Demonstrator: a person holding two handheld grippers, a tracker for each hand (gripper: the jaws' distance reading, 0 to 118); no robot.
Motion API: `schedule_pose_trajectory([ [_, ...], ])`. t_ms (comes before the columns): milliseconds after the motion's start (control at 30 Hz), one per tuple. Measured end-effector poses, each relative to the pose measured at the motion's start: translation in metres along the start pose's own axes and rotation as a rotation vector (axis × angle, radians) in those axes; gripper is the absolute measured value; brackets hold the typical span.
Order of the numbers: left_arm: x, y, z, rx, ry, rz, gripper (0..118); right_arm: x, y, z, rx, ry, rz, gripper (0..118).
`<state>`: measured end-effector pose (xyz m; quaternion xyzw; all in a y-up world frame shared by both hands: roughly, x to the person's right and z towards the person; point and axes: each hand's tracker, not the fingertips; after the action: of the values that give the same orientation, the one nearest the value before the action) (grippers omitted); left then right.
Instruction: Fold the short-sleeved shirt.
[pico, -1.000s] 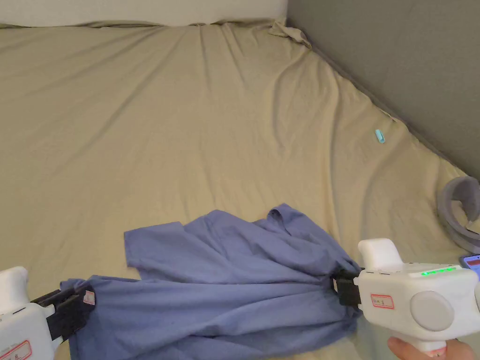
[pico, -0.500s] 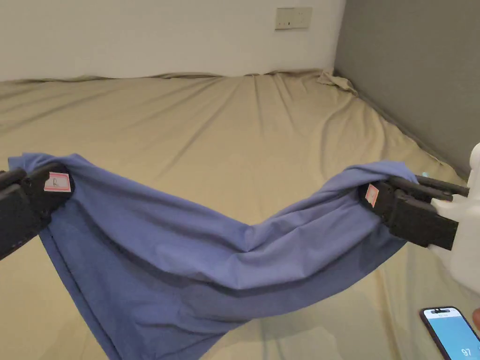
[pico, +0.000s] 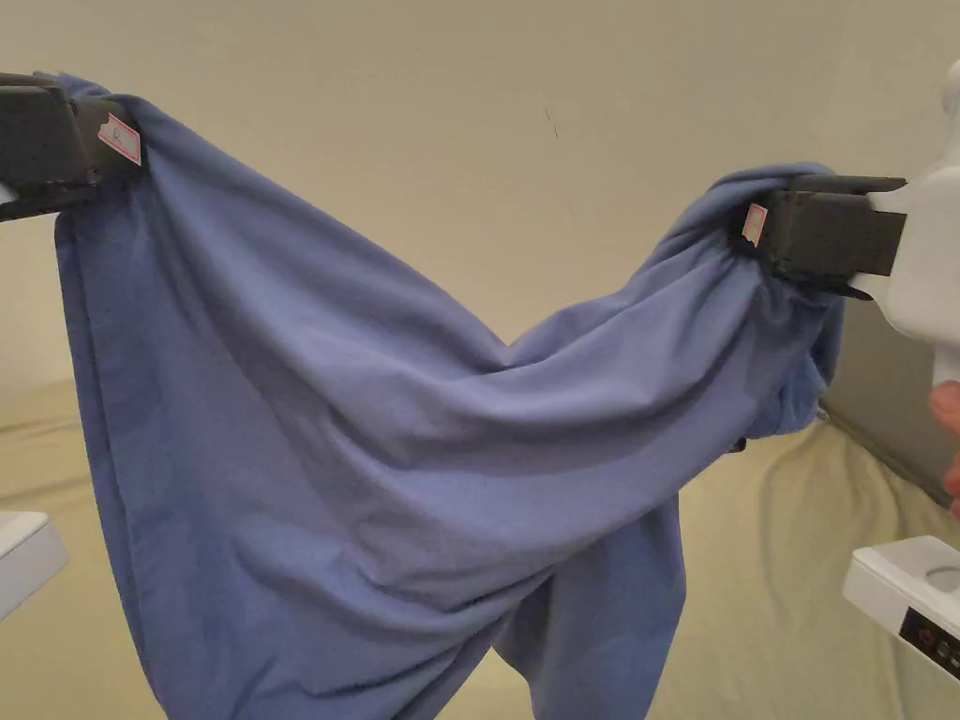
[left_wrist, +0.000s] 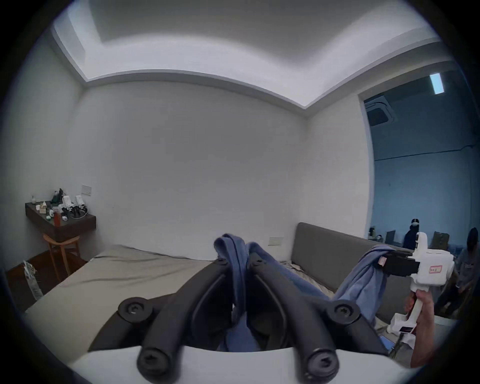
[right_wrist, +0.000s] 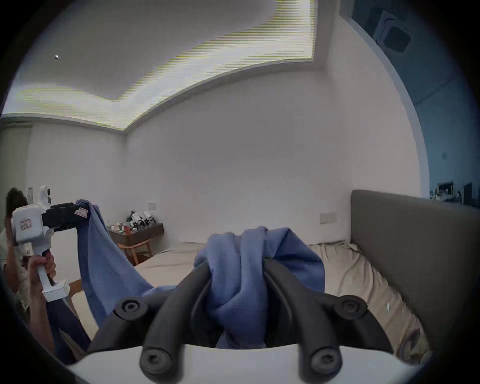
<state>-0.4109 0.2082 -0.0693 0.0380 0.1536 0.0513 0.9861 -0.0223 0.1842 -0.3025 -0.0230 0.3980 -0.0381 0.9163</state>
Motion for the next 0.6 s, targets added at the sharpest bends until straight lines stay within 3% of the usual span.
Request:
schedule_pose_trajectory([
  [333,-0.05,0.005,-0.194,-0.098,0.168,-0.006,7,0.013,0.035,-0.197,-0.085,-0.075,0.043,17],
  [467,-0.067,-0.043,-0.256,-0.16,0.225,0.013,7,0.025,0.002,-0.269,-0.156,-0.104,0.058,17],
  [600,-0.086,-0.133,-0.292,-0.251,0.251,0.102,7,0.04,-0.073,-0.321,-0.221,-0.135,0.074,17],
])
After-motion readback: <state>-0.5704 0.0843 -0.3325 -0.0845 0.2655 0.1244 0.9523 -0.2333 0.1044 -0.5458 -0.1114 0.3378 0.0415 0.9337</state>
